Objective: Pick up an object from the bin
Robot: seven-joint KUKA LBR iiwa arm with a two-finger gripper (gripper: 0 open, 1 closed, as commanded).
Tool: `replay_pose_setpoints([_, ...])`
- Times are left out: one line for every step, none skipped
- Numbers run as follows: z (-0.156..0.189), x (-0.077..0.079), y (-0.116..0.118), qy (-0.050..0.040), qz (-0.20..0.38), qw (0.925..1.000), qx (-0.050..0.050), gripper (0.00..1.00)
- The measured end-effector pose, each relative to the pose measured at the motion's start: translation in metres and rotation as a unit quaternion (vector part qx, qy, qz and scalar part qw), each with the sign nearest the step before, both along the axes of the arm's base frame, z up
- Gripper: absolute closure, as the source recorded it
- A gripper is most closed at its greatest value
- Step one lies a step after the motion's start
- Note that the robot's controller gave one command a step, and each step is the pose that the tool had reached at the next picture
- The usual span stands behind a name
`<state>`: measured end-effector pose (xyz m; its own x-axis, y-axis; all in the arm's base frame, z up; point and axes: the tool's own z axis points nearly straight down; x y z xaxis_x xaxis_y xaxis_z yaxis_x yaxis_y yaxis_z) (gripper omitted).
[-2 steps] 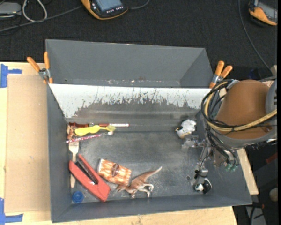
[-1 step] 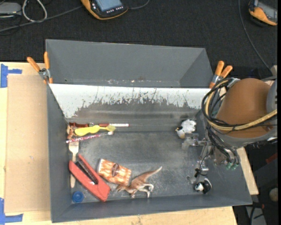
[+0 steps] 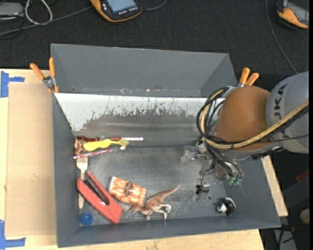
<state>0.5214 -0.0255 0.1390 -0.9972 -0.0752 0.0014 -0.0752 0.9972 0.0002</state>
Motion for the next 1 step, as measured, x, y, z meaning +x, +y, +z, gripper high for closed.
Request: replay_pose_setpoints([-0.0198, -0.0149, 0.0437, 0.0009, 0.095, 0.9954, 0.000, 0.00])
